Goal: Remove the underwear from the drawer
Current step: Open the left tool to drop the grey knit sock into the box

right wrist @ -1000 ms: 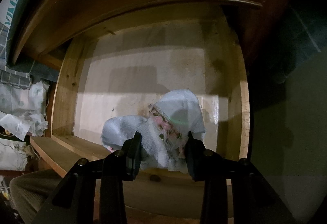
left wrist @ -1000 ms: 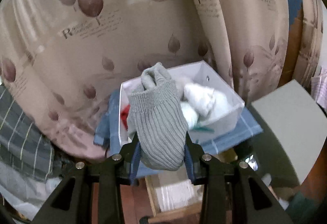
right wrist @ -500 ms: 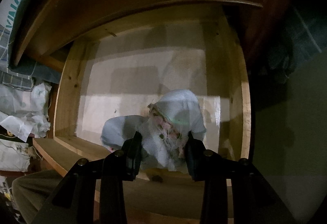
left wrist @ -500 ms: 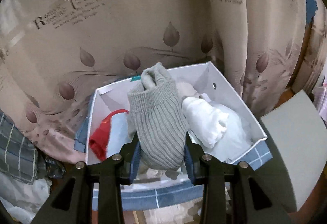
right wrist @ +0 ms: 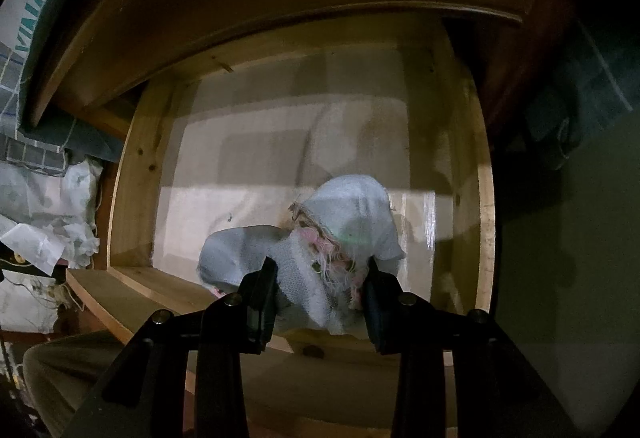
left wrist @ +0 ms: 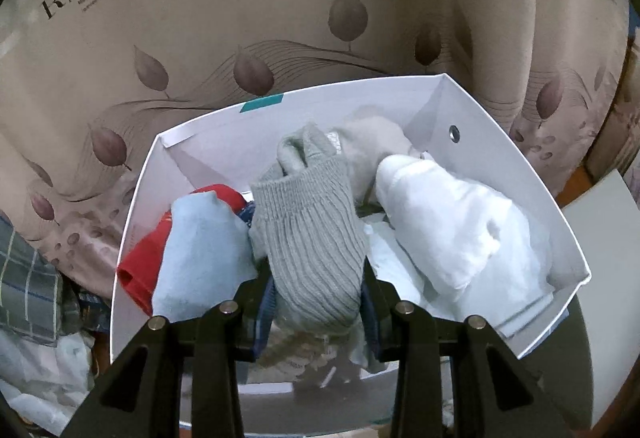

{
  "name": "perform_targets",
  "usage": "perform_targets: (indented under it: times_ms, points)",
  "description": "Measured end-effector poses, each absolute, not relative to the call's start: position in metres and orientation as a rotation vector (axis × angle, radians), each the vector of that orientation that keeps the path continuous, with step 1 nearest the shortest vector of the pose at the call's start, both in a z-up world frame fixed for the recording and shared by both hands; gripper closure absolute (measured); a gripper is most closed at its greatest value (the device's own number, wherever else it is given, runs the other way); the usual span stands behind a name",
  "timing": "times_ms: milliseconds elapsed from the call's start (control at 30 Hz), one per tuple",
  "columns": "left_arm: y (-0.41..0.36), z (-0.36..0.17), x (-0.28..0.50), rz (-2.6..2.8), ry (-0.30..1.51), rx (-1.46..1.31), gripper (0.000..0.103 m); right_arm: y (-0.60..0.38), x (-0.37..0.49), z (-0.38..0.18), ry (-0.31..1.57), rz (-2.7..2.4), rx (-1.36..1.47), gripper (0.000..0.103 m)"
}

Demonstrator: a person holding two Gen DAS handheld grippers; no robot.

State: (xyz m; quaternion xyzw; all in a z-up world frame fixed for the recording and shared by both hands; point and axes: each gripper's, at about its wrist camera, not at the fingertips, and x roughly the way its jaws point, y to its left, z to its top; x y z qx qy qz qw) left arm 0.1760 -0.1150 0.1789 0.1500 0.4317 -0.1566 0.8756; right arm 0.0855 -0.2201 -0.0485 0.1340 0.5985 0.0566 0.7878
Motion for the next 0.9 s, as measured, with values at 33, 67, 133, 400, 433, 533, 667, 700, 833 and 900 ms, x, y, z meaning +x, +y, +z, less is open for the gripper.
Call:
perform_targets:
  times_ms: [33, 67, 133, 400, 433, 533, 667, 700, 833, 900]
  points:
    - [-0.115, 0.178, 0.177, -0.326, 0.907, 0.313, 0.066, -0.220, 0.086, -0.048, 1.290, 0.124, 0.287, 0.069]
    - [-0.116, 0.178, 0.177, -0.326, 0.910, 0.316, 0.064, -0.220, 0.086, -0.048, 1.291, 0.124, 0.286, 0.069]
    - [-0.115, 0.177, 0.176, -0.318, 0.914, 0.317, 0.063, -0.220, 0.087, -0.047, 1.291, 0.126, 0.288, 0.069]
    - [-0.114, 0.180, 0.174, -0.308, 0.914, 0.312, 0.054, -0.219, 0.087, -0.047, 1.289, 0.127, 0.287, 0.069]
    - [-0.113, 0.181, 0.172, -0.307, 0.910, 0.310, 0.053, -0.219, 0.087, -0.047, 1.289, 0.127, 0.287, 0.069]
    - [-0.111, 0.185, 0.168, -0.314, 0.904, 0.296, 0.048, -0.219, 0.087, -0.047, 1.287, 0.128, 0.284, 0.069]
    - [-0.109, 0.197, 0.158, -0.323, 0.863, 0.295, 0.048, -0.221, 0.086, -0.046, 1.278, 0.124, 0.286, 0.069]
    - [-0.108, 0.201, 0.155, -0.328, 0.857, 0.289, 0.048, -0.221, 0.086, -0.045, 1.273, 0.123, 0.285, 0.069]
    - [-0.098, 0.219, 0.137, -0.319, 0.805, 0.269, 0.048, -0.218, 0.086, -0.040, 1.253, 0.121, 0.264, 0.069]
    - [-0.091, 0.226, 0.124, -0.315, 0.776, 0.261, 0.048, -0.219, 0.085, -0.039, 1.246, 0.118, 0.260, 0.069]
